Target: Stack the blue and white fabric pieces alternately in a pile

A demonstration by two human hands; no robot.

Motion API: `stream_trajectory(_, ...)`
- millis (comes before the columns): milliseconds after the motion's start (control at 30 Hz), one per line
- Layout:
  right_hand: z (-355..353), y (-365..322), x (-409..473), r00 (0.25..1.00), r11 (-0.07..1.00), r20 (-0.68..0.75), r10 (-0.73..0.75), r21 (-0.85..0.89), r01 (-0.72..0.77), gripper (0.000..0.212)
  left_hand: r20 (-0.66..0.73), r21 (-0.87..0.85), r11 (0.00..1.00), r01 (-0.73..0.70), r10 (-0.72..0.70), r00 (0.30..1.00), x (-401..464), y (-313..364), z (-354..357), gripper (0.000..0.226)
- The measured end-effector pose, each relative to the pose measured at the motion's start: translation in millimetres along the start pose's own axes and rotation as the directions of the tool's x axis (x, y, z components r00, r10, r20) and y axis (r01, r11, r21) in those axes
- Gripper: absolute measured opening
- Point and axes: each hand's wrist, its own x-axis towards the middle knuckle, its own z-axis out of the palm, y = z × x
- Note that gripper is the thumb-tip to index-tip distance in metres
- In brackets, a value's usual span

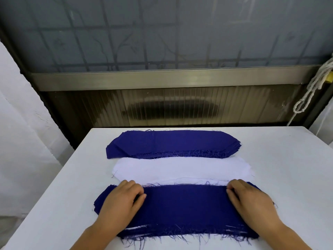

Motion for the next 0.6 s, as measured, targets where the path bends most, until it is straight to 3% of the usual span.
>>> stream_trajectory(167,-3,12,5,0.997,0.992,0.049,0.058,-0.115,-0.052,0.019,0.000,0.084,0.996,0.036,-0.036,0.999,3,-9,-7,0.032)
stream_trajectory(300,-4,6,26,0.995,0.980,0.062,0.080,-0.188,-0.067,0.017,-0.001,0.128,0.990,0.061,-0.061,0.998,23,-7,-5,0.025)
stream_trajectory(433,2,-12,57,1.000,1.000,-0.006,0.011,-0.029,-0.011,0.006,-0.103,0.118,0.993,-0.009,0.021,0.994,57,3,5,0.014)
stream_trajectory(600,16,-28,102,0.997,0.991,-0.070,-0.025,0.131,0.034,0.036,-0.095,0.131,0.990,0.052,-0.040,0.995,100,3,27,0.044)
